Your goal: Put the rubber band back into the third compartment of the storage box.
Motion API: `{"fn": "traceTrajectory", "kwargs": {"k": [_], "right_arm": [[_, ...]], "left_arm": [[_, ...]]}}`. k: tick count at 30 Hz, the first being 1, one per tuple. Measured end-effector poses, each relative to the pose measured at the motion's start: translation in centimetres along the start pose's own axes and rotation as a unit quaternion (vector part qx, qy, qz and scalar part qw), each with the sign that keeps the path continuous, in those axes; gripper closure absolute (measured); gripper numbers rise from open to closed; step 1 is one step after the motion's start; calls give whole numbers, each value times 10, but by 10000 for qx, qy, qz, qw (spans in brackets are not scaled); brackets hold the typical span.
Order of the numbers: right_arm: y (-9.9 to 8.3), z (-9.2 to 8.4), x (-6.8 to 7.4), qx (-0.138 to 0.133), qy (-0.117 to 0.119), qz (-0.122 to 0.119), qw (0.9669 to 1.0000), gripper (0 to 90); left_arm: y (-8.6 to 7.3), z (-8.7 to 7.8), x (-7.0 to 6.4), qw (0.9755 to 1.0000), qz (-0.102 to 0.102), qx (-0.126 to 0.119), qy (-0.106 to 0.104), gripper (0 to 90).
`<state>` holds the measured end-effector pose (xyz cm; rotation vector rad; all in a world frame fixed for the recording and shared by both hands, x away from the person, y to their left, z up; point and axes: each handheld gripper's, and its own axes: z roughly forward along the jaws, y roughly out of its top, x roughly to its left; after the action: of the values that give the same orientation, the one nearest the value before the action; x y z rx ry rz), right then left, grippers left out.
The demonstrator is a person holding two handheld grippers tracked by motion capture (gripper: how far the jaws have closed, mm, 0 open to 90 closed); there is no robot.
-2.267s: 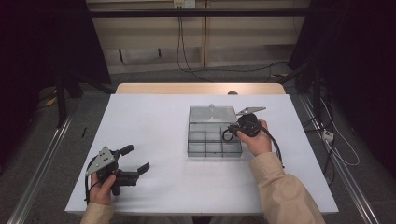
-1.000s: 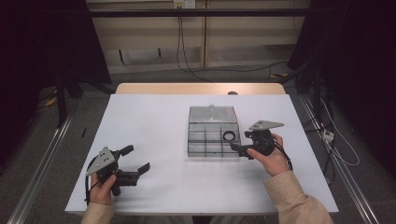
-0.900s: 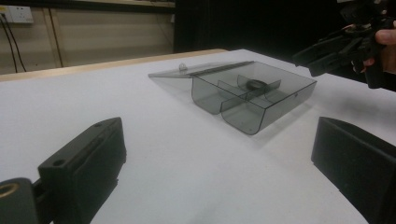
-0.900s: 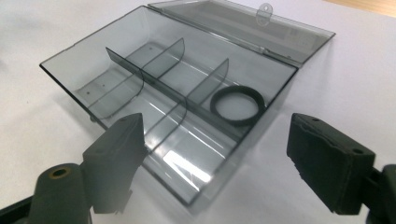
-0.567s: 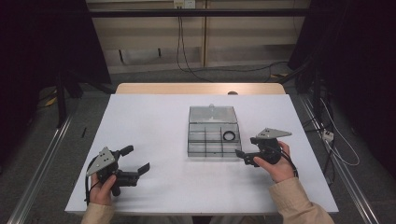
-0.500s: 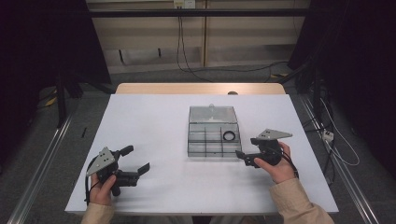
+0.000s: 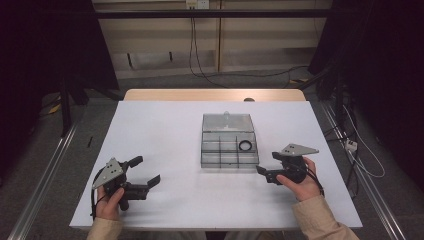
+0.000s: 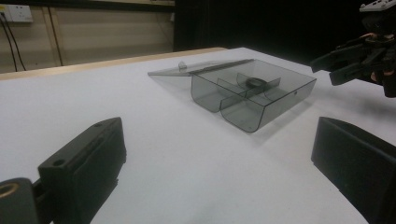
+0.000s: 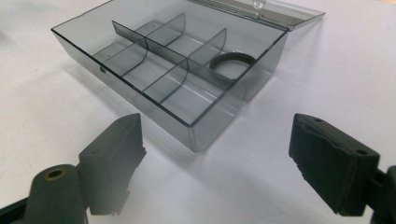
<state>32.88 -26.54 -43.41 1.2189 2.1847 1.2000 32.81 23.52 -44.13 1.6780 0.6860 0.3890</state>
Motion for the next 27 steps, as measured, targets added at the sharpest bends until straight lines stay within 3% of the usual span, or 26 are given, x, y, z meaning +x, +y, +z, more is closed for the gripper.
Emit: {"fn": "traceTrajectory", "kwargs": {"k": [27], "right_arm": [[-24,-16,-12,-72,-144,62,9999,175]], "left_arm": [[1,-1,-1,10000,0,-23,2,29]]}}
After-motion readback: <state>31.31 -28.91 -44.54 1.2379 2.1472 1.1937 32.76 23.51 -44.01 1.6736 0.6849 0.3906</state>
